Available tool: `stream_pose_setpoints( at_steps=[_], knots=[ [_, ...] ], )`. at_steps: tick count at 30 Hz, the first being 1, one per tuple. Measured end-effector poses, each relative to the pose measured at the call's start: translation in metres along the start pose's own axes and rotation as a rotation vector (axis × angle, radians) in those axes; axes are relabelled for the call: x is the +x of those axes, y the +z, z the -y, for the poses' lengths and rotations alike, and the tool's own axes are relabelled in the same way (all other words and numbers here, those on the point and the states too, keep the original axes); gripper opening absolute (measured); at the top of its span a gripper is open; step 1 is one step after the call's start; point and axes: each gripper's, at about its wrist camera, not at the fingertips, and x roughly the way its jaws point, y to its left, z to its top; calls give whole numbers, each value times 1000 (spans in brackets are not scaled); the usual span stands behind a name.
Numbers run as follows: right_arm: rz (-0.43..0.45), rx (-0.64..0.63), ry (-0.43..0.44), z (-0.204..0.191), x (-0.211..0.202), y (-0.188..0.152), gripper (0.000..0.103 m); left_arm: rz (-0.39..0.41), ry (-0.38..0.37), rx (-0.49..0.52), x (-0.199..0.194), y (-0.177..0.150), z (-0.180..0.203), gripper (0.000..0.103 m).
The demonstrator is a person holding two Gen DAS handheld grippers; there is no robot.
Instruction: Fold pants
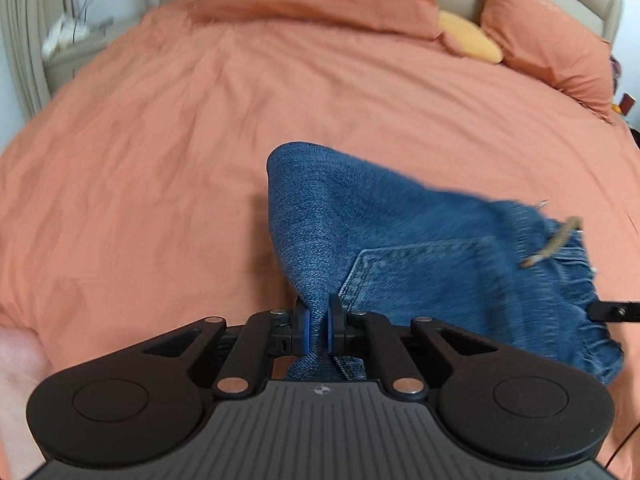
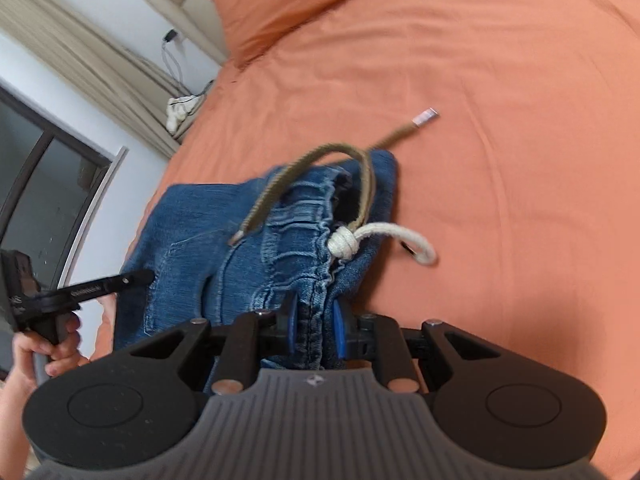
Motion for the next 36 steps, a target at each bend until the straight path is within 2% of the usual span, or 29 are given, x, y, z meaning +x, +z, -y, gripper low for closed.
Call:
stream_pose_setpoints(
  at_steps=[3,6,8,9,10,12,14,17,19,24,26,28,30,33,36],
  knots=[
    [-15,-27,-23,6,4,-3,16,-31,-5,-4,20,-6,-10,10],
    [-27,-88,-72,-1,14,-1,20,-46,-3,-13,30,-10,-17,19],
    [-37,-114,-102,-3,21,-1,24,-48,7,-22,29,-11,-20,30],
    [-37,-116,-114,-2,21,-2,28,-48,22,-22,27,-11,-22,42],
    [-36,-118,-126,1,18,-4,34,-45,52,-22,23,-10,-22,58],
    [-35,-131,-155,-2,15,-1,43,-37,101,-6,15,-8,-23,66],
    [-26,-154,-181,-9,9,1,48,-22,139,0,-1,-5,-20,63],
    [-2,-217,-227,-26,-10,4,51,44,175,20,-41,-4,-10,59],
    [36,-278,-240,-43,-29,3,64,93,208,40,-73,-3,4,59],
    [185,-480,-258,-103,-91,-11,81,270,281,119,-158,-13,54,64],
    [250,-537,-257,-126,-118,-21,84,337,297,137,-188,-23,76,69],
    [313,-569,-266,-147,-142,-35,93,387,294,146,-214,-37,95,73],
    [390,-599,-270,-164,-168,-54,98,432,304,165,-232,-52,115,75],
    [487,-648,-274,-184,-196,-87,98,466,335,181,-252,-79,141,77],
    [547,-636,-293,-194,-212,-118,98,478,323,158,-258,-104,158,79]
  ],
)
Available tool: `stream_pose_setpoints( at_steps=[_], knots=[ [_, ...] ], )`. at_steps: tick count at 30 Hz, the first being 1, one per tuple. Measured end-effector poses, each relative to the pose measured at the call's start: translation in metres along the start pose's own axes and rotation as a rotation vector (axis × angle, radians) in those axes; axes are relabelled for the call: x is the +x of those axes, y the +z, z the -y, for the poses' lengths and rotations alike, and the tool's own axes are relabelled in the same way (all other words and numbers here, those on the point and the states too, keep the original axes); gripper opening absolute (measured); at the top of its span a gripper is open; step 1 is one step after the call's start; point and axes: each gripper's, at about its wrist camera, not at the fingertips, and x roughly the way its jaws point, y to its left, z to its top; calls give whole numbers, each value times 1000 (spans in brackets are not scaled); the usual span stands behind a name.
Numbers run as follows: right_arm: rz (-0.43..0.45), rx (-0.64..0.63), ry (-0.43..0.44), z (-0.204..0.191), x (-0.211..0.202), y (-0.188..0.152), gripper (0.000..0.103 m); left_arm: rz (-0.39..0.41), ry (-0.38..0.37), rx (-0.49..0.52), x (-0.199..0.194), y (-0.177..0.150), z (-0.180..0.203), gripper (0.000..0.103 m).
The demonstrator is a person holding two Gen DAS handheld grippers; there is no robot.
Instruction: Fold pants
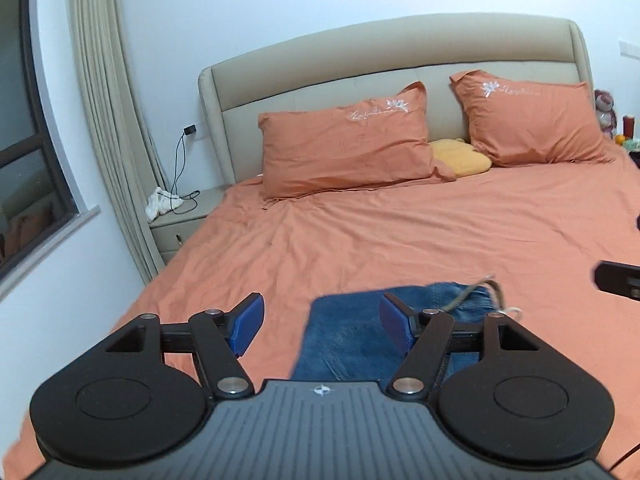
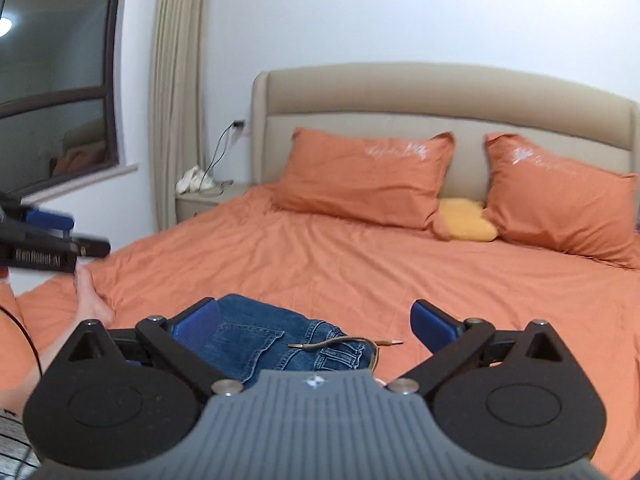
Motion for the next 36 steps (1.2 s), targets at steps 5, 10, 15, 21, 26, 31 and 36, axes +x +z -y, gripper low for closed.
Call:
stream_pose_setpoints(
  at_steps=[5,10,15,21,26,31,36],
  knots=[
    [31,27,-8,-22,-38,-24,98,7,-1,-29,-21,-26,23,83],
    [-18,115,-58,-34,-45,-55,98,-58,14,-35,-18,-45,38,83],
    [-82,94,-136,-37,-34,-82,98,-144,-18,-81,-12,-63,43,83],
    [-146,124,-131,-29,-18,-92,98,-225,-37,-111,2,-76,50,83],
    [-145,120,-135,-29,-16,-93,98,-244,-36,-102,6,-79,55,83],
    [-154,147,-132,-28,-16,-88,98,-249,-31,-105,6,-77,54,83],
    [-151,148,-121,-28,-18,-87,98,-254,-26,-103,6,-76,53,83]
  ],
)
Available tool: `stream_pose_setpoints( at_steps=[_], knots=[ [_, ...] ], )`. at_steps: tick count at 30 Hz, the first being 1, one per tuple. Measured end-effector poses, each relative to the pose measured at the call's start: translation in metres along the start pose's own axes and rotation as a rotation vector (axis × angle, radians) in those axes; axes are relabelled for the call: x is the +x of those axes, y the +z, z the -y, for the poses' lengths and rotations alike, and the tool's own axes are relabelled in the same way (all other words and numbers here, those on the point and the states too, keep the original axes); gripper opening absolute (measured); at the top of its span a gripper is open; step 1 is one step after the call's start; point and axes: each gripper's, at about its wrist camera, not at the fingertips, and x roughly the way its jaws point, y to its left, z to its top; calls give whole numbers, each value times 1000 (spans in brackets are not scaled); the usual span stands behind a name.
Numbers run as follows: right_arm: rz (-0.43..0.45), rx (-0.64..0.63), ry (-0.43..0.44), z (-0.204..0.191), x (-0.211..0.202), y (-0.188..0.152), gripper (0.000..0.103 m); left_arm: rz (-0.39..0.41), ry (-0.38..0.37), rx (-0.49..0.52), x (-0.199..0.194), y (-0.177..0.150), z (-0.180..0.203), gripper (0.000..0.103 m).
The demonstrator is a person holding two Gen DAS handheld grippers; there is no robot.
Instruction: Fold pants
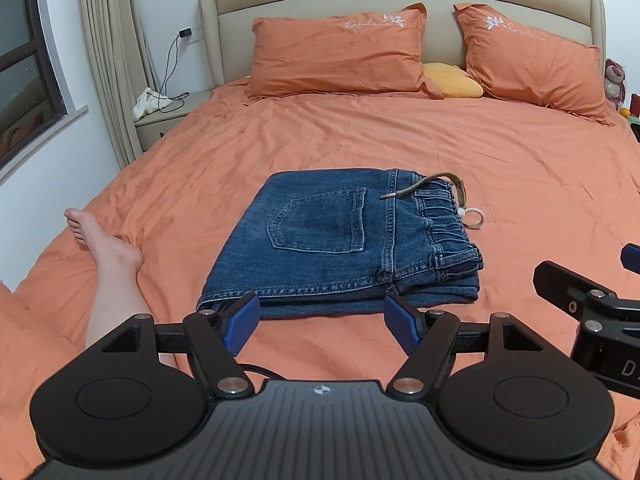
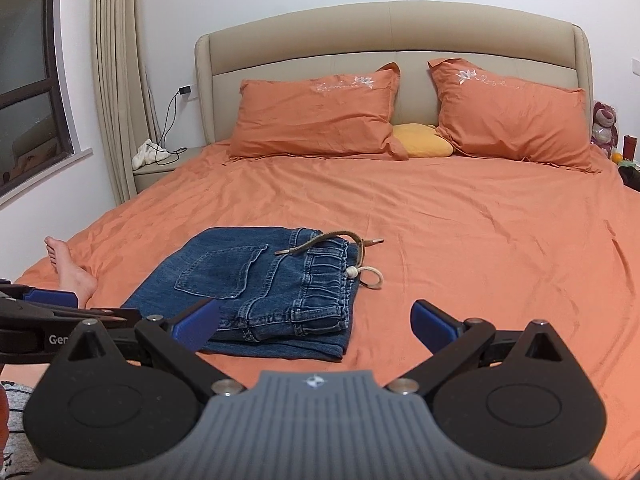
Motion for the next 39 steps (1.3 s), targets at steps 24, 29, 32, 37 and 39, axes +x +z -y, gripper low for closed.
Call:
stream_pose_setpoints(
  at_steps=[24,29,32,37,39],
  knots=[
    [14,-40,-6,1,-11,4,98,-1,-5,20,0,-2,-2,83],
    [16,-40,-6,0,-11,5,98,0,-7,21,0,-2,-2,83],
    [18,-39,-12,1,-12,5,98,-3,-7,21,-1,-2,-2,83],
    [19,-33,-16,3,-13,4,98,-4,-8,22,-1,-2,-1,83],
    [16,-30,-18,3,-12,4,98,-5,-8,22,-1,-2,-1,83]
  ],
)
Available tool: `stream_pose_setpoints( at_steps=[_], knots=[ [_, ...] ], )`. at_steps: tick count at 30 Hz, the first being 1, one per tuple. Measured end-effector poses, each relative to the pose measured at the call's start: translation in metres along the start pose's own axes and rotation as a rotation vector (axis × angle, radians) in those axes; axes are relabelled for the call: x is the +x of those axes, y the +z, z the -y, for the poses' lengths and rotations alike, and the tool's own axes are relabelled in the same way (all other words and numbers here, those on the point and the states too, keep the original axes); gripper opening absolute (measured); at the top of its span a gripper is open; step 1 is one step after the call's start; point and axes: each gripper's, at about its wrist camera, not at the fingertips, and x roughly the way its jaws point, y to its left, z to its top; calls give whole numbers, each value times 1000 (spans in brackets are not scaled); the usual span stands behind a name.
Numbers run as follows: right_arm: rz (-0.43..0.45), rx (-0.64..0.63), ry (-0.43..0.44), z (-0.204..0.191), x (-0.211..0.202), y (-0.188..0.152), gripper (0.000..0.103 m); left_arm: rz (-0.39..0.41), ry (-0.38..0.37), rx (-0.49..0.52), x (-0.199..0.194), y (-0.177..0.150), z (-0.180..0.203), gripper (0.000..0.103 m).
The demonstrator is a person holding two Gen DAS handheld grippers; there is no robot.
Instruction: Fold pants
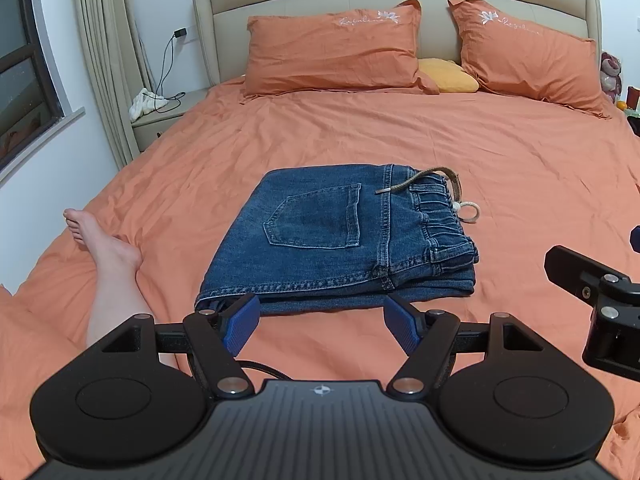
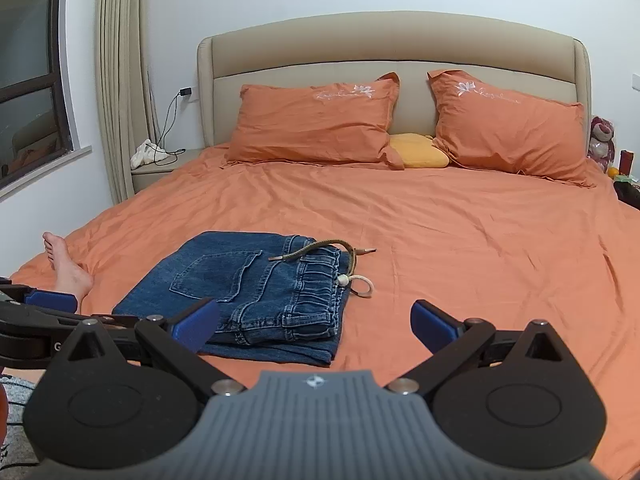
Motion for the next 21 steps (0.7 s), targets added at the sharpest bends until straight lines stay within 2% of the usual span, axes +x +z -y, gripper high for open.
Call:
stream_pose_setpoints(
  at_steps=[21],
  knots=[
    [-2,5,-9,0,-2,-2,98,8,-18,9,-3,2,4,83]
  ],
)
